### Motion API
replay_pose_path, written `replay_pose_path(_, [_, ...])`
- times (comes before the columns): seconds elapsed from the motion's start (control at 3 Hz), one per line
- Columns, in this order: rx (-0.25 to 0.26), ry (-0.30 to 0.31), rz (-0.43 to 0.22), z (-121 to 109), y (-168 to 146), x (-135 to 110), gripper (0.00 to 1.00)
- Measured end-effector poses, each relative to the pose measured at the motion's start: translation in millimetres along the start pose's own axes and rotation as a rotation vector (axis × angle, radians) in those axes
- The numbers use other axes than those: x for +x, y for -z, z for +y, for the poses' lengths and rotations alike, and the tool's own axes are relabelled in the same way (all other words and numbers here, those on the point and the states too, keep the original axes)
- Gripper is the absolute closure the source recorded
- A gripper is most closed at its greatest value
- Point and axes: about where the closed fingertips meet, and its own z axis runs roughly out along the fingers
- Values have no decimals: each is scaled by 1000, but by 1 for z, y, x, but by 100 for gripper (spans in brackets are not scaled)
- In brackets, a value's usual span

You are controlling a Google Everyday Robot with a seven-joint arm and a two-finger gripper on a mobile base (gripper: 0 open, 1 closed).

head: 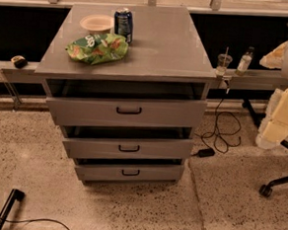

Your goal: Open middle drawer

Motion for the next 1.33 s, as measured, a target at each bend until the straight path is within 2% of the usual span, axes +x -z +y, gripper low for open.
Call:
replay_pose_path(0.33, [-1,2,-4,0,-2,-2,0])
replay_pose_path(0.67, [-19,42,-79,-2,-45,-33,0])
replay_pose_path(1.0, [-84,138,-178,16,-114,-79,0])
replay_pose_path(1.33, [-136,209,-295,28,-138,-73,0])
